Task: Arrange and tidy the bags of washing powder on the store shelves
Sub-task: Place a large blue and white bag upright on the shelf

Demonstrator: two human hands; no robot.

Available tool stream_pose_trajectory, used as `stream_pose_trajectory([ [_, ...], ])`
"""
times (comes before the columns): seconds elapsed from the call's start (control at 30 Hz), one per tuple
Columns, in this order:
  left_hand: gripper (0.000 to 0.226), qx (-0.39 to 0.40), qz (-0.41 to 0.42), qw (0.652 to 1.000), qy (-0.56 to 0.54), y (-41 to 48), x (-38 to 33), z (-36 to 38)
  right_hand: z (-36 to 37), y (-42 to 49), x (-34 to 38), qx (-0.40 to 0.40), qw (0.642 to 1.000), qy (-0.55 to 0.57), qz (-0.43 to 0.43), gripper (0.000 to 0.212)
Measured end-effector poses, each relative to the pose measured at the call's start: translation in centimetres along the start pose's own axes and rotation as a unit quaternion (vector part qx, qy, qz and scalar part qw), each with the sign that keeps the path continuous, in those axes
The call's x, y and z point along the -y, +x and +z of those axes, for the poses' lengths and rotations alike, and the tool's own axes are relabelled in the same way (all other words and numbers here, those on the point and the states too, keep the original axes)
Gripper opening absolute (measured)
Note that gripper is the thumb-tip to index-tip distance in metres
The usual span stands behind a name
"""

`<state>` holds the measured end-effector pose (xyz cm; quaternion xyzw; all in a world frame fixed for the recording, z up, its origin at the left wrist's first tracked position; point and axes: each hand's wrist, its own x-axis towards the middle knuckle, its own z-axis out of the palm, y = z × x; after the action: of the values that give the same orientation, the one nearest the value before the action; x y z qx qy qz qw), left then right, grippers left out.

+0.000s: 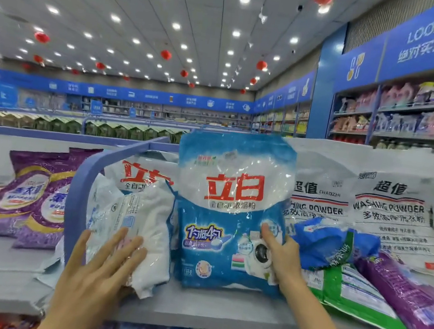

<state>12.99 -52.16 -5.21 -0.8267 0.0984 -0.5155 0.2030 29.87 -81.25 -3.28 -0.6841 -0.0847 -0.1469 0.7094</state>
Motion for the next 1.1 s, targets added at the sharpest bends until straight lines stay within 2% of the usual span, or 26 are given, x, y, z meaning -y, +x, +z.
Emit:
stream_pose_trajectory([
  [0.17,0.046,0.011,0.009,1.0,0.007,-0.3,0.0,0.7,0.4,0.8,-1.7,-0.008,0.998,-0.065,0.004,0.04],
  [0.27,0.045,0.019,0.017,0.999,0.021,-0.4,0.1,0.8,0.4,0.1,-1.3,-0.058,0.986,-0.142,-0.063,0.037],
  [0.37,0.039,0.018,0.013,1.0,0.017,-0.4,0.0,0.8,0.0,-1.1,-1.1,-0.1,0.966,-0.211,-0.112,0.045],
  [0.43,0.046,0.026,0.008,1.0,0.013,-0.6,0.0,1.0,-0.7,-2.2,-0.8,-0.121,0.957,-0.223,-0.138,0.041],
  [0.53,0.052,0.022,0.01,1.0,0.005,-0.5,-0.1,1.0,-0.4,-5.0,0.3,-0.186,0.917,-0.259,-0.239,0.029],
  [0.57,0.057,0.02,0.009,1.0,0.002,-0.4,-0.1,1.1,0.3,-6.1,1.0,-0.172,0.916,-0.244,-0.268,0.022],
  [0.6,0.058,0.013,0.01,1.0,-0.002,-0.4,-0.2,1.1,1.5,-7.2,1.8,-0.114,0.931,-0.213,-0.274,0.014],
  [0.63,0.054,0.009,0.014,1.0,-0.007,-0.4,-0.3,1.1,3.0,-8.1,2.6,-0.023,0.952,-0.181,-0.245,0.009],
  [0.67,0.051,0.011,0.02,1.0,-0.017,-0.4,-0.3,1.2,4.8,-8.9,3.3,0.077,0.965,-0.162,-0.191,0.018],
  [0.73,0.055,0.012,0.021,0.999,-0.04,-0.2,-0.4,0.9,8.6,-9.6,4.2,0.236,0.955,-0.164,-0.073,0.041],
  [0.77,0.057,0.01,0.021,0.998,-0.053,-0.2,-0.5,0.8,10.4,-9.4,4.3,0.277,0.947,-0.158,-0.029,0.05],
  [0.83,0.056,0.006,0.019,0.997,-0.08,-0.2,-0.6,0.8,13.2,-8.9,4.8,0.291,0.949,-0.115,0.036,0.08],
  [0.87,0.048,0.002,0.018,0.995,-0.096,-0.1,-0.6,0.6,14.2,-8.5,5.1,0.275,0.956,-0.089,0.056,0.096],
  [0.93,0.023,-0.016,0.025,0.992,-0.125,0.2,-0.6,0.4,15.6,-7.8,5.8,0.25,0.965,-0.043,0.059,0.116],
  [0.97,0.03,-0.006,0.017,0.989,-0.145,0.4,-0.5,0.1,16.2,-7.5,6.0,0.247,0.967,-0.034,0.056,0.123],
  [1.03,0.063,0.03,-0.021,0.975,-0.22,0.1,-0.7,0.3,16.9,-7.4,6.2,0.244,0.968,-0.02,0.065,0.133],
  [1.07,0.066,0.015,-0.038,0.966,-0.257,-0.2,-0.8,0.2,17.3,-7.2,6.1,0.234,0.969,-0.008,0.075,0.132],
  [1.1,0.057,-0.011,-0.048,0.956,-0.288,-0.6,-1.0,0.0,17.7,-6.9,5.8,0.217,0.972,0.0,0.088,0.124],
])
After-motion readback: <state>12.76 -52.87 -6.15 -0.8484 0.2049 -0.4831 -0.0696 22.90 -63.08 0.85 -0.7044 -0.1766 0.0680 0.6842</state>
